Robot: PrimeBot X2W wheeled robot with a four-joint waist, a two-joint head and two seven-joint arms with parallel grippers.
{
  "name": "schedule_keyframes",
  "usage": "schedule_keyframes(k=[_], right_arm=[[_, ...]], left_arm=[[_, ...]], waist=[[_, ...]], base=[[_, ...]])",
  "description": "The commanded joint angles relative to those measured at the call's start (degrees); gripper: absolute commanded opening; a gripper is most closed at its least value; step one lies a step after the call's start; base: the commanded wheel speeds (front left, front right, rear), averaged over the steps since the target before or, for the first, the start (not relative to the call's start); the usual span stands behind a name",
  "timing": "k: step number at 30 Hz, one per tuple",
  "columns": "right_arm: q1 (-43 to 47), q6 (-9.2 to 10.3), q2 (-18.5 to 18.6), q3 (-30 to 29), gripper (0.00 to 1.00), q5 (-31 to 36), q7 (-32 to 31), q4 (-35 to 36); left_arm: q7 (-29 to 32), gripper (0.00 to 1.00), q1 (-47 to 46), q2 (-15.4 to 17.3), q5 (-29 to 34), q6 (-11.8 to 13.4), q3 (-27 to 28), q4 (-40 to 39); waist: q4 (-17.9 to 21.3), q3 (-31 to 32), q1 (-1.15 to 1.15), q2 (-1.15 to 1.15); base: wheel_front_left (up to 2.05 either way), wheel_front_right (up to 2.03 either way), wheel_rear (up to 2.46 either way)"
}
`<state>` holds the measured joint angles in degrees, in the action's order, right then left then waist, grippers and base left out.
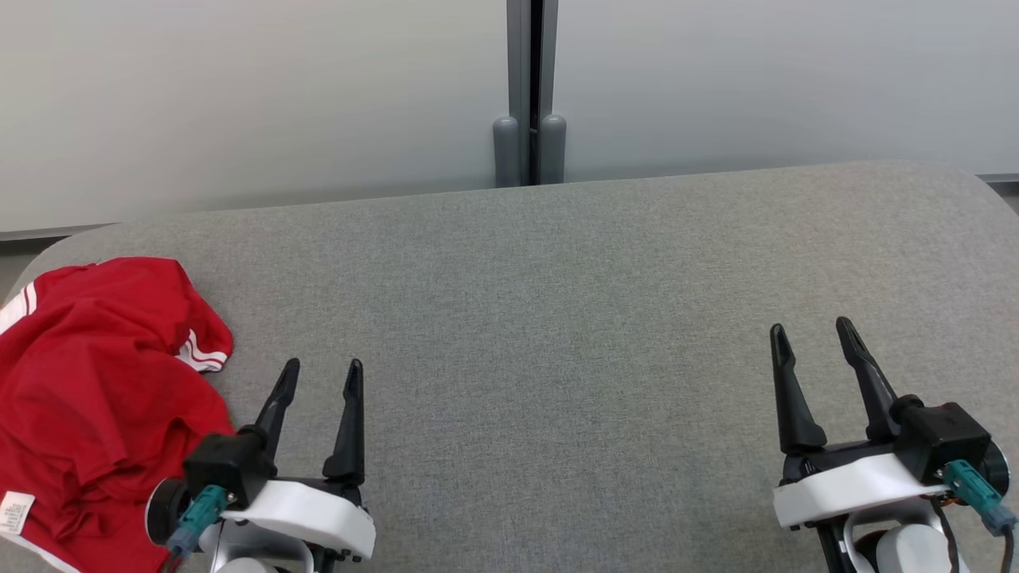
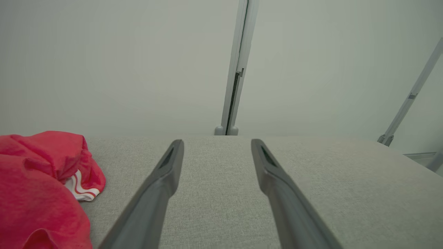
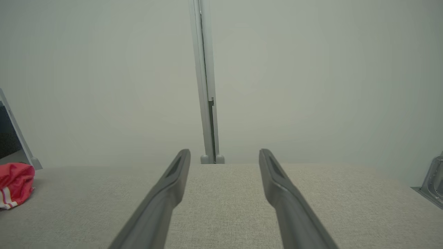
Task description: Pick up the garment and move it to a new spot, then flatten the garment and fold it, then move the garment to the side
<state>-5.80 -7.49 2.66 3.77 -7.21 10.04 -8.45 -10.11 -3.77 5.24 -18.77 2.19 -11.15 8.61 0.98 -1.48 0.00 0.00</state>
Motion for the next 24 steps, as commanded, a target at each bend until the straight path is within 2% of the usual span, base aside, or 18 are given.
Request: schedule_keyframes(k=[1, 6, 11, 16, 17, 24], right_arm=[[-0.26, 0.0, 0.21, -0.09, 1.0, 1.75, 0.67, 0.2], [-0.42, 0.0, 0.23, -0.12, 1.0, 3.73, 1.33, 0.39], [-0.22, 0.0, 0.26, -0.47, 1.0, 4.07, 1.95, 0.18], [0.12, 0.0, 0.26, -0.91, 1.0, 0.92, 2.41, -0.36], [0.31, 0.0, 0.27, -1.1, 1.0, -1.51, 2.49, -0.77], [0.14, 0.0, 0.27, -0.02, 1.0, -5.81, 3.32, -3.1]], left_arm=[[-0.55, 1.0, -1.0, 0.94, 1.96, 0.91, -0.69, 0.11], [-1.18, 1.0, -1.45, 1.12, 3.4, 2.97, -1.43, 0.0], [-1.8, 1.0, -1.32, 0.58, 3.14, 3.39, -0.85, -0.33], [-2.3, 1.0, -0.66, -0.4, 1.99, 2.22, 1.32, -0.65], [-2.38, 1.0, -0.47, -0.65, 1.98, 1.8, 1.84, -0.56], [-3.18, 1.0, 0.75, -1.92, 1.86, -1.88, 4.17, 2.45]], waist=[[0.02, 0.0, 0.0, 0.0], [0.0, -0.18, 0.0, 0.0], [-0.13, -0.22, 0.0, 0.0], [-0.19, -0.1, 0.0, 0.0], [-0.22, -0.03, 0.0, 0.0], [-0.32, 0.44, 0.0, 0.0]], base=[[0.0, 0.0, 0.0], [0.0, 0.0, 0.0], [0.0, 0.0, 0.0], [0.0, 0.0, 0.0], [0.0, 0.0, 0.0], [0.0, 0.0, 0.0]])
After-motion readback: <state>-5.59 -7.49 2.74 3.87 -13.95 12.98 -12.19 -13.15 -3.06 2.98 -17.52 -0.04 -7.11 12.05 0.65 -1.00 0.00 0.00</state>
